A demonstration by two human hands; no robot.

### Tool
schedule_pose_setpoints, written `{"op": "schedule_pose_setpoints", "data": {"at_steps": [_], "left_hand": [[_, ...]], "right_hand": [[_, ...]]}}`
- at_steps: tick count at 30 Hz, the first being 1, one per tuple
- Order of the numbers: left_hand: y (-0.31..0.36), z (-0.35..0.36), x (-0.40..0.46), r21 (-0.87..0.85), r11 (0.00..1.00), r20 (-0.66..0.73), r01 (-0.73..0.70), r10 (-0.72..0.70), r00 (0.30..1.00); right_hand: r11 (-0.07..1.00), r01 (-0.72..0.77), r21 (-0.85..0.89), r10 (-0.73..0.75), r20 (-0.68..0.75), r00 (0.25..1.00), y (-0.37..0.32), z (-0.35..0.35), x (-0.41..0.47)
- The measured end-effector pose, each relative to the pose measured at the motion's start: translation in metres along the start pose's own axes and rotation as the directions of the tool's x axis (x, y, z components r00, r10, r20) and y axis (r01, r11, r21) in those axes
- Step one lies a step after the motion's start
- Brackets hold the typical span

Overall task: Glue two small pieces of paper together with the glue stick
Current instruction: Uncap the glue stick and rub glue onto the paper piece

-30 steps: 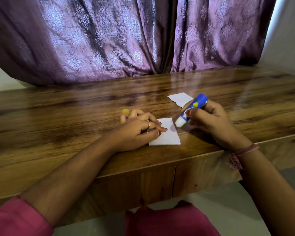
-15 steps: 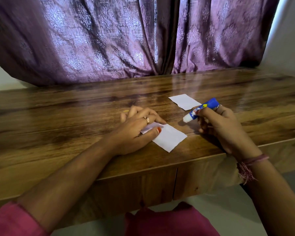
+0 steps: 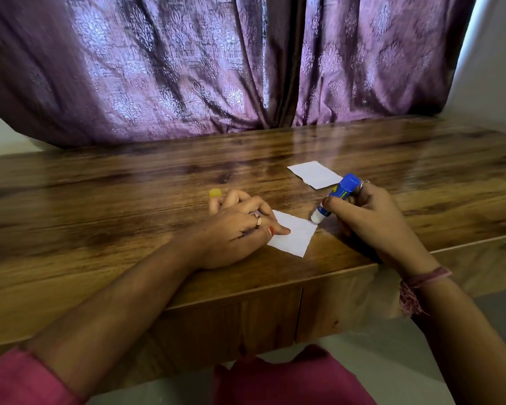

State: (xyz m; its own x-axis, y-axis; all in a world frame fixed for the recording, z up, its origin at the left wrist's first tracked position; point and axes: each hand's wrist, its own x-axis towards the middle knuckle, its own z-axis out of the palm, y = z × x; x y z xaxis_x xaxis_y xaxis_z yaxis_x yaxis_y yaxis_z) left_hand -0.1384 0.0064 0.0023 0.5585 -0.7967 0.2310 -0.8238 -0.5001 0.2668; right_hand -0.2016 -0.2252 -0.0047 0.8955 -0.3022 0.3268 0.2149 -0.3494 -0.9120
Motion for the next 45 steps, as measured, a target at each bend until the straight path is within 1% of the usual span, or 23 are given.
{"op": "schedule_pose_setpoints", "data": {"at_steps": [5, 12, 15, 20, 23, 27, 31, 35, 39, 43, 45], "left_hand": [[-0.004, 0.003, 0.001, 0.006, 1.0, -0.006, 0.011, -0.011, 1.0], [-0.003, 0.002, 0.003, 0.01, 1.0, -0.016, 0.023, -0.023, 1.0], [-0.003, 0.002, 0.002, 0.005, 1.0, -0.006, 0.029, -0.029, 1.0], [-0.002, 0.002, 0.002, 0.004, 1.0, -0.011, 0.02, -0.02, 1.0], [-0.002, 0.001, 0.002, 0.001, 1.0, -0.002, 0.023, -0.023, 1.0], [-0.002, 0.001, 0.002, 0.002, 1.0, 0.0, 0.03, -0.03, 1.0], [-0.001, 0.0, 0.002, -0.005, 0.999, 0.004, 0.032, -0.032, 0.999], [0.0, 0.0, 0.001, 0.004, 1.0, -0.003, 0.025, -0.025, 1.0], [-0.001, 0.0, 0.001, 0.005, 1.0, 0.005, 0.027, -0.027, 1.0], [0.0, 0.0, 0.001, 0.014, 1.0, 0.0, 0.025, -0.025, 1.0], [-0.001, 0.0, 0.002, 0.021, 0.999, 0.005, 0.027, -0.027, 1.0]], "right_hand": [[0.999, 0.019, -0.031, -0.017, 0.05, 0.999, -0.002, 0.0, -0.001], [0.966, 0.099, -0.239, -0.082, 0.081, 0.993, -0.011, 0.0, -0.006], [0.974, 0.066, -0.215, -0.056, 0.05, 0.997, -0.012, 0.001, -0.003], [0.96, 0.109, -0.258, -0.083, 0.107, 0.991, -0.015, 0.001, -0.006], [0.963, 0.1, -0.249, -0.086, 0.065, 0.994, -0.013, 0.001, -0.004], [0.962, 0.124, -0.243, -0.094, 0.131, 0.987, -0.011, 0.0, -0.006], [0.967, 0.101, -0.234, -0.085, 0.075, 0.994, -0.01, 0.0, -0.003], [0.965, 0.124, -0.233, -0.095, 0.13, 0.987, -0.011, 0.0, -0.006], [0.966, 0.116, -0.232, -0.103, 0.067, 0.992, -0.01, 0.001, -0.003], [0.954, 0.176, -0.242, -0.137, 0.166, 0.976, -0.014, 0.001, -0.009], [0.958, 0.17, -0.232, -0.141, 0.135, 0.981, -0.012, 0.001, -0.007]]}}
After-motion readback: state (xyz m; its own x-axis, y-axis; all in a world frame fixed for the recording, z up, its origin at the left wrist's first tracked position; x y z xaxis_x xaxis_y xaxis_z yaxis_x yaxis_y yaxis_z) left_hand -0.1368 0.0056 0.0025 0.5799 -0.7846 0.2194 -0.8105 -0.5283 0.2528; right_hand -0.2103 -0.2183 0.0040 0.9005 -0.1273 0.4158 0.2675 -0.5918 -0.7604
